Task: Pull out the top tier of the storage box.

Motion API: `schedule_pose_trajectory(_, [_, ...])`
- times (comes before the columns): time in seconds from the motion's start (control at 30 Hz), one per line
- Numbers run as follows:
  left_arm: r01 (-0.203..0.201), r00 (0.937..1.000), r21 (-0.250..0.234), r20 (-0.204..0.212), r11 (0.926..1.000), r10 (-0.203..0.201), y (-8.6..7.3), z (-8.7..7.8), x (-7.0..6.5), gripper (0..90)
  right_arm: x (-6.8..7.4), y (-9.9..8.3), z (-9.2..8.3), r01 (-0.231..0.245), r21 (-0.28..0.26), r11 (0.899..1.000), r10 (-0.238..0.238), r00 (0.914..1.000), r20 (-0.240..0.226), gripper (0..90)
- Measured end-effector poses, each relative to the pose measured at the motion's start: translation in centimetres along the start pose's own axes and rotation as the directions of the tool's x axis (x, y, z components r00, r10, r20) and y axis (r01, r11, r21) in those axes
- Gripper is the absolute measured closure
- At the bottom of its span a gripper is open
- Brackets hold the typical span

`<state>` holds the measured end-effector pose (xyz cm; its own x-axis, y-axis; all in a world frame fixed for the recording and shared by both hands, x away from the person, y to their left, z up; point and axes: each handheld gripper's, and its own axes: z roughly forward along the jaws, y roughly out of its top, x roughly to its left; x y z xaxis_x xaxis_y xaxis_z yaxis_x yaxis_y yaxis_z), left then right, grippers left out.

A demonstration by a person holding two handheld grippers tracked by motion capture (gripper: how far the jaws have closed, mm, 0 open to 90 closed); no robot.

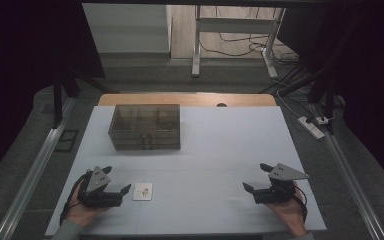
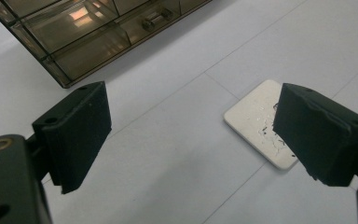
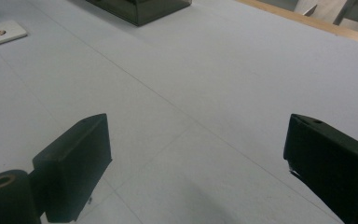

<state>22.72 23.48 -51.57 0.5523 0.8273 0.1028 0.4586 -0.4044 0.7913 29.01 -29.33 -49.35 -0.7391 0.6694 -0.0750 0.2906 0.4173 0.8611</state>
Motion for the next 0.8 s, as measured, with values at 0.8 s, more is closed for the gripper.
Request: schedule_pose_trajectory(0.8, [0.003,0.9997,-0.021,-0.025,0.9998,-0.003,0.44,-0.01,0.48,11.2,-0.14,-0.5,0.46,-0.01,0.027,1.0,0.01,0.9999,0.013,7.0])
